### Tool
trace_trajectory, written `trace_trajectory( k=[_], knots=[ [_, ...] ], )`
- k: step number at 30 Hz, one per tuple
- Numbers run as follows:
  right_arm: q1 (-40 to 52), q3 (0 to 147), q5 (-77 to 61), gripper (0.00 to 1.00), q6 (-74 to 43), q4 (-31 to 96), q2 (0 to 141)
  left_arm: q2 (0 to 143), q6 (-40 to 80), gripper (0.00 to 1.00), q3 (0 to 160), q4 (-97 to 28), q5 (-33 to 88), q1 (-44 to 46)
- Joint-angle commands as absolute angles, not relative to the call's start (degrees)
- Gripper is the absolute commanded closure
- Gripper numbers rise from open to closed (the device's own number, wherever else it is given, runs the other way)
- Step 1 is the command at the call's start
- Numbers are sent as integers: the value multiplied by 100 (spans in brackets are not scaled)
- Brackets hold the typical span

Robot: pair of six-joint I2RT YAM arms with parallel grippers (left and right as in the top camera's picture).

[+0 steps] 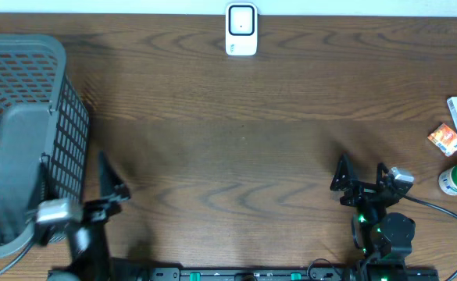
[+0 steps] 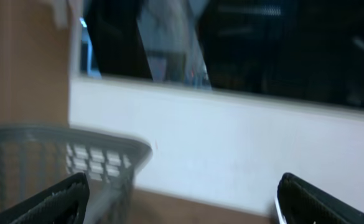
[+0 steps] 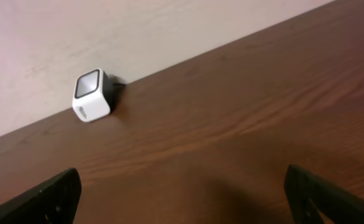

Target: Scan the item barcode

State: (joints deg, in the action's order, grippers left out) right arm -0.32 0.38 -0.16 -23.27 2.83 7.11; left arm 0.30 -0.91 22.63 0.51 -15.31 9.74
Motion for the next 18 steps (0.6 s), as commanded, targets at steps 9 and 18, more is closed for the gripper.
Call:
trace_trajectory(
  k=[9, 18],
  knots=[
    [-71, 32, 58, 1, -2329, 427, 716, 23, 377, 4, 272, 1328, -1240, 956],
    [-71, 32, 58, 1, -2287, 425, 716, 27, 375, 4, 23, 746, -1267, 954]
  ],
)
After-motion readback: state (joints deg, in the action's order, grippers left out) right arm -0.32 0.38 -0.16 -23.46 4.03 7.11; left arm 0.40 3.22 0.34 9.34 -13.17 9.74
